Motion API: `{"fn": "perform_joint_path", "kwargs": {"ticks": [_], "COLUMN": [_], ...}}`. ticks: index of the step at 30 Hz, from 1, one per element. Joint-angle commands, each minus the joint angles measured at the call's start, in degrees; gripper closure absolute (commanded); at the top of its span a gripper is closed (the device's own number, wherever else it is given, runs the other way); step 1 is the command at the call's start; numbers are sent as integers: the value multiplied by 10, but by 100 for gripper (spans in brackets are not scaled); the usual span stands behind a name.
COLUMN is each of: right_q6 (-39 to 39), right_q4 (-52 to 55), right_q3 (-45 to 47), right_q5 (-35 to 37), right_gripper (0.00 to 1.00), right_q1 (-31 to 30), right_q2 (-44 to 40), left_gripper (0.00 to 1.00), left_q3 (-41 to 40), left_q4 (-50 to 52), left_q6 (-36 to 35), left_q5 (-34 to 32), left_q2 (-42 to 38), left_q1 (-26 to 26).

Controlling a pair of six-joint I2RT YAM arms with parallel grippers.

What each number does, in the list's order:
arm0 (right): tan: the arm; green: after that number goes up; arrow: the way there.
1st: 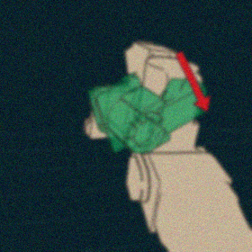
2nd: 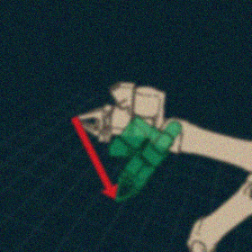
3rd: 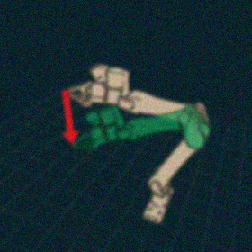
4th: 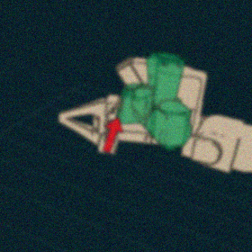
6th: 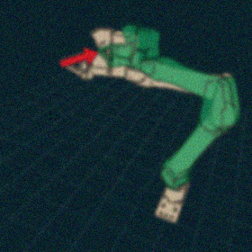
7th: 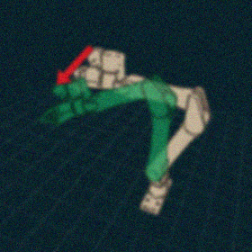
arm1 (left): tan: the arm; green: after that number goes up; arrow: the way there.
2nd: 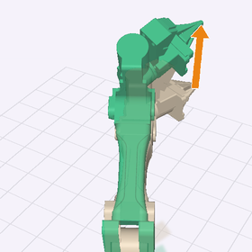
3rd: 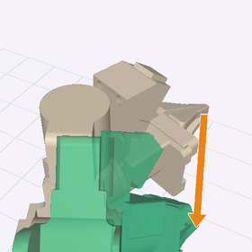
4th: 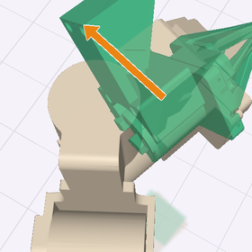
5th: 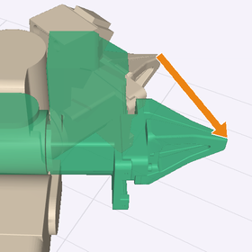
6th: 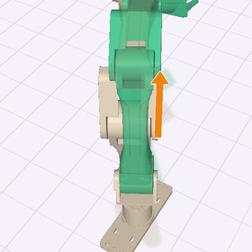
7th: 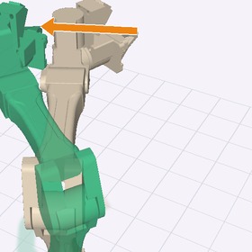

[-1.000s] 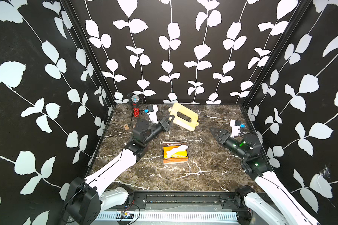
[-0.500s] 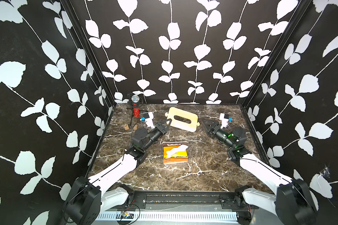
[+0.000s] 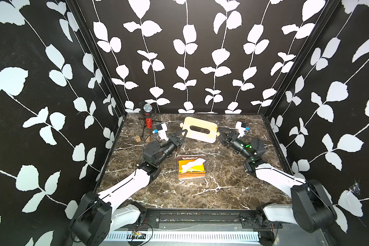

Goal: Put the tissue paper into the tissue box
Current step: Pick up the box lid from the center of the board.

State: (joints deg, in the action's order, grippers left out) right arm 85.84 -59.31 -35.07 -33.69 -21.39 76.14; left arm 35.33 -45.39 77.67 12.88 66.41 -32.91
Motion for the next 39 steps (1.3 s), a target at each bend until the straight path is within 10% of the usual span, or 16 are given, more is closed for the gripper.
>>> {"fn": "perform_joint_path", "kwargs": {"ticks": [1,11,17,24,31,39], "right_q6": [45,20,-25,-65,-121,-191], "right_q4": [-65,-27,56,144,284,418], "right_q3": [-33,-50,-65,-104,-160,-205], "right_q5": [-18,-24,-45,-89,-154,-233], "right_gripper": [52,84,98,100,100,100], "right_q1": [-20,-29,-28,-22,-11,-11], "right_q2": [4,7,-12,-26,-18,39], "left_gripper": [100,100,81,53,5,1], "left_q3": [-5,-2,-2,27,94,127], "left_q4": [-52,-68,-23,148,435,617], "left_q6": [16,12,-45,-186,-393,-510], "left_q5": [9,37,51,47,-45,-136], "left_q2": [3,22,5,-66,-177,-249], "left_q1": [3,3,3,3,3,3]}}
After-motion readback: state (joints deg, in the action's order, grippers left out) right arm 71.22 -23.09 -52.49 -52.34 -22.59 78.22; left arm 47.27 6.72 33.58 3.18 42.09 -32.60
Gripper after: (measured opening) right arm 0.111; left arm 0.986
